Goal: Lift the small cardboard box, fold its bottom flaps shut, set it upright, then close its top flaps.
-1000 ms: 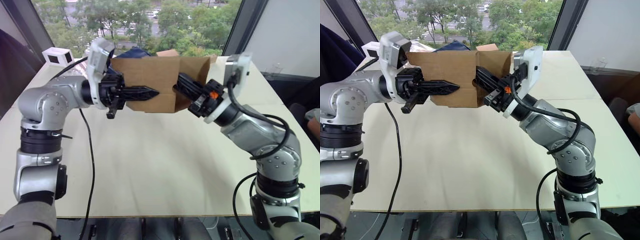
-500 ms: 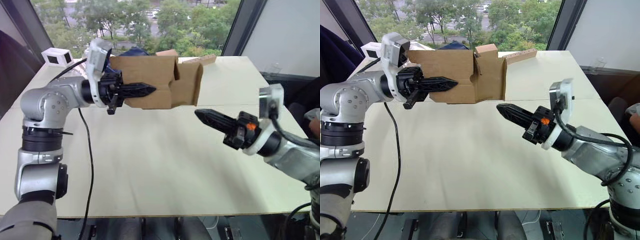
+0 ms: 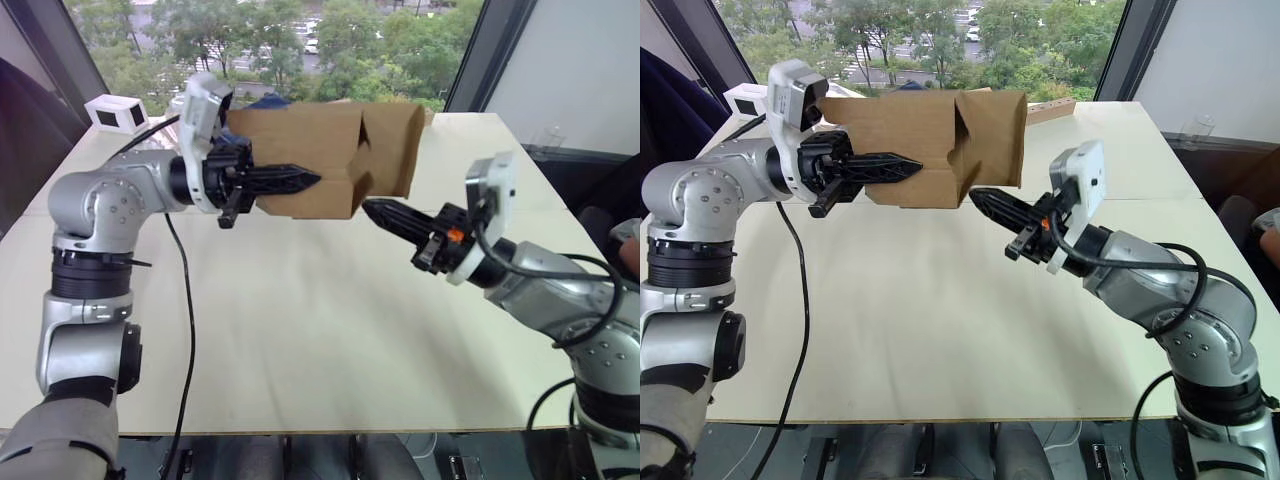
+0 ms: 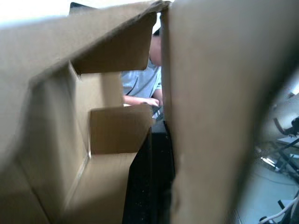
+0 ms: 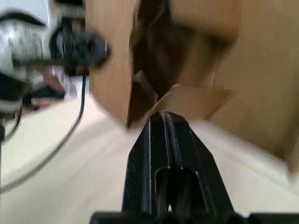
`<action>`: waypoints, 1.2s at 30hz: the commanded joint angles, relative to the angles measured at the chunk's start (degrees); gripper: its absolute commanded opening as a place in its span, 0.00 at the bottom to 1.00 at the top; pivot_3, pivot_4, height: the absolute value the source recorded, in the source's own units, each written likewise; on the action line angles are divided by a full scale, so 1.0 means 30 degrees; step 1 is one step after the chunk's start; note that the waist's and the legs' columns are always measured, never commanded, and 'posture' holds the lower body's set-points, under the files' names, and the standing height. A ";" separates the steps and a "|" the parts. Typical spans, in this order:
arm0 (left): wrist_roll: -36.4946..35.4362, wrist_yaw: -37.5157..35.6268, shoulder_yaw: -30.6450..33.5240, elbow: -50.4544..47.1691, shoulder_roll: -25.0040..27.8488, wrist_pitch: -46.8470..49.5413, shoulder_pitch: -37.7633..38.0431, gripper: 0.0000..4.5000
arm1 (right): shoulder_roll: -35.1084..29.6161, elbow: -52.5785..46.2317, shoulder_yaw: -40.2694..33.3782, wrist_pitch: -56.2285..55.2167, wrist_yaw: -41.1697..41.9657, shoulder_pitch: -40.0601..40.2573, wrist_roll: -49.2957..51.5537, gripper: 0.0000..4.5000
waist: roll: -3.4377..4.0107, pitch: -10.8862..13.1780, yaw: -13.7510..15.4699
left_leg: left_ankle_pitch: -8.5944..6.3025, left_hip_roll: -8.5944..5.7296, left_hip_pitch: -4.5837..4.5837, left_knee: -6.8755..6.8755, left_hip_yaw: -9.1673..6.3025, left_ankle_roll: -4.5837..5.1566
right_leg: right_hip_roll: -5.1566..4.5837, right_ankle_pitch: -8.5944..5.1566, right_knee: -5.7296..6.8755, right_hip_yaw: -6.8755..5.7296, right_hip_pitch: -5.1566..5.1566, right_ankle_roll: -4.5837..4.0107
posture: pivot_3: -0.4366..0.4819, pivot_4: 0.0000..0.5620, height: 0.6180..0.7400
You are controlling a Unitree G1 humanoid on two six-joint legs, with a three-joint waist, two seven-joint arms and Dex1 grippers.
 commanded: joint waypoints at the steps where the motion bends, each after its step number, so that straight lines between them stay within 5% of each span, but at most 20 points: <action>1: 0.0015 -0.0187 -0.0056 -0.0617 0.0168 -0.0112 0.0010 0.00 | 0.0286 -0.0090 0.0011 -0.0154 0.0443 -0.0458 -0.0061 0.00 | 0.0000 0.0000 0.0009 | 0.0000 0.0000 -0.0001 0.0000 0.0000 0.0001 | 0.0000 0.0000 -0.0001 -0.0001 0.0000 0.0000 | 0.48 0.27 1.00; 13: 0.0212 0.0152 -0.0014 -0.0197 -0.0101 -0.0353 -0.0180 0.00 | 0.0278 -0.0318 0.0666 0.0008 0.2010 -0.0097 -0.1571 0.00 | 0.0000 0.0000 0.0001 | 0.0000 -0.0003 0.0001 0.0002 0.0002 0.0001 | -0.0001 0.0000 0.0005 -0.0001 0.0000 0.0000 | 0.48 0.27 1.00; 19: 0.0113 0.0158 0.0311 0.0183 0.0136 -0.0336 -0.0316 0.00 | -0.3723 0.1419 -0.5777 0.1384 0.3935 0.1043 0.4787 0.00 | -0.0008 0.0007 0.0114 | -0.0001 -0.0025 -0.0020 0.0014 -0.0005 0.0002 | -0.0025 0.0001 -0.0008 -0.0006 0.0007 0.0001 | 0.48 0.27 1.00; 24: 0.0217 0.0322 0.0310 0.0571 -0.0046 -0.0524 -0.0542 0.00 | -0.2830 0.3943 -0.7302 -0.0653 0.2220 -0.0413 0.4002 0.00 | -0.0007 0.0007 -0.0082 | -0.0004 -0.0005 0.0021 0.0015 0.0013 0.0007 | -0.0009 0.0002 -0.0002 0.0006 0.0033 0.0003 | 0.48 0.27 1.00; 31: 0.0089 0.0379 0.0283 0.0639 -0.0268 -0.0517 -0.0789 0.00 | -0.2323 0.6386 -0.3303 -0.2209 0.1989 0.0146 -0.3832 0.00 | 0.0006 0.0004 -0.0014 | -0.0003 0.0007 0.0024 0.0001 0.0021 0.0005 | 0.0013 0.0000 0.0018 0.0013 0.0019 0.0000 | 0.48 0.27 1.00; 36: 0.0070 0.0352 0.0243 0.0658 -0.0243 -0.0483 -0.0905 0.00 | -0.0819 0.6243 -0.1234 -0.2422 0.3343 -0.0533 -0.5092 0.00 | 0.0021 0.0011 -0.0068 | -0.0001 -0.0001 0.0010 0.0010 0.0035 0.0002 | 0.0009 0.0001 0.0033 0.0021 -0.0011 0.0001 | 0.48 0.27 1.00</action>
